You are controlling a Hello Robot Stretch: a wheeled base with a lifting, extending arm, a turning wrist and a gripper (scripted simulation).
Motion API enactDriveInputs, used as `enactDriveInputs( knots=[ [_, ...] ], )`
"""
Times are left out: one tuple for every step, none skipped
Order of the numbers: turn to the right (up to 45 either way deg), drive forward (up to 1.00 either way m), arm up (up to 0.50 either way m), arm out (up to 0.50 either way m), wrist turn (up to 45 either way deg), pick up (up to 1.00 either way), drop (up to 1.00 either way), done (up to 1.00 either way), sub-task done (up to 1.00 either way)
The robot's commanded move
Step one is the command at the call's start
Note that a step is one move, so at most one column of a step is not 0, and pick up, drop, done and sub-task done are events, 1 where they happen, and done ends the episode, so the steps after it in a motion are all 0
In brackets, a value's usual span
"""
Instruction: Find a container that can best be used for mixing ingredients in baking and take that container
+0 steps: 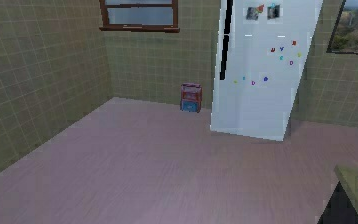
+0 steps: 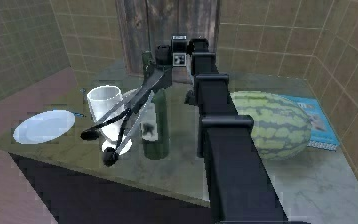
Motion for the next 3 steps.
enactDriveInputs(
  knots=[
    [0.0, 0.00, 0.00, 0.00, 45.0, 0.00, 0.00, 0.00, 0.00],
    [0.0, 0.00, 0.00, 0.00, 45.0, 0.00, 0.00, 0.00, 0.00],
    [0.0, 0.00, 0.00, 0.00, 12.0, 0.00, 0.00, 0.00, 0.00]
  ],
)
